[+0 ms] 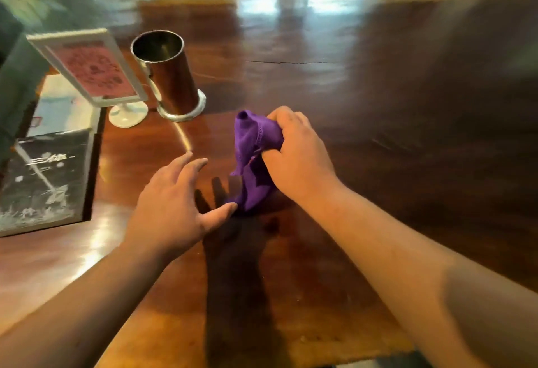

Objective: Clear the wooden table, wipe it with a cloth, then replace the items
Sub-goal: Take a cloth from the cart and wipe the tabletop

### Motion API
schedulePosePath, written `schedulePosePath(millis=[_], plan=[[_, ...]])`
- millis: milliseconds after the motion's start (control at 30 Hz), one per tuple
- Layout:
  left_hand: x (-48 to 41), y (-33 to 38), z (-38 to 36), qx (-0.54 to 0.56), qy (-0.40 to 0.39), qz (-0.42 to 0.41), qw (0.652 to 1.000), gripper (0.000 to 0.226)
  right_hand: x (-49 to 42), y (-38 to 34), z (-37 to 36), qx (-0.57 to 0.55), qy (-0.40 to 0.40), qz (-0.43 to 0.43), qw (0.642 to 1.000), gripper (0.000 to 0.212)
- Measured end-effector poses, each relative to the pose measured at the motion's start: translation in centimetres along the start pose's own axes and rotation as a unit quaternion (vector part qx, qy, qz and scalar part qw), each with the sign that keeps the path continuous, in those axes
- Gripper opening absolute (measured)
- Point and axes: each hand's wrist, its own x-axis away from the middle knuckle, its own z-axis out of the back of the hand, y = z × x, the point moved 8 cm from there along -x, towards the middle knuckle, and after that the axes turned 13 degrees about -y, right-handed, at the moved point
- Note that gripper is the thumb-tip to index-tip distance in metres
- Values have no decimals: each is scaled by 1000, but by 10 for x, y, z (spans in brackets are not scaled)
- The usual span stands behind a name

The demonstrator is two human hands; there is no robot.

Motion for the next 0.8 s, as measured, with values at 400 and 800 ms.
schedulePosePath(millis=[400, 800], plan=[[-142, 170, -94, 20, -37, -46, 998, 111, -16, 194, 211, 63, 137, -120, 981, 23], [-164, 196, -140, -75, -41, 3, 996, 114, -55, 295, 177, 208, 96, -200, 953, 26]])
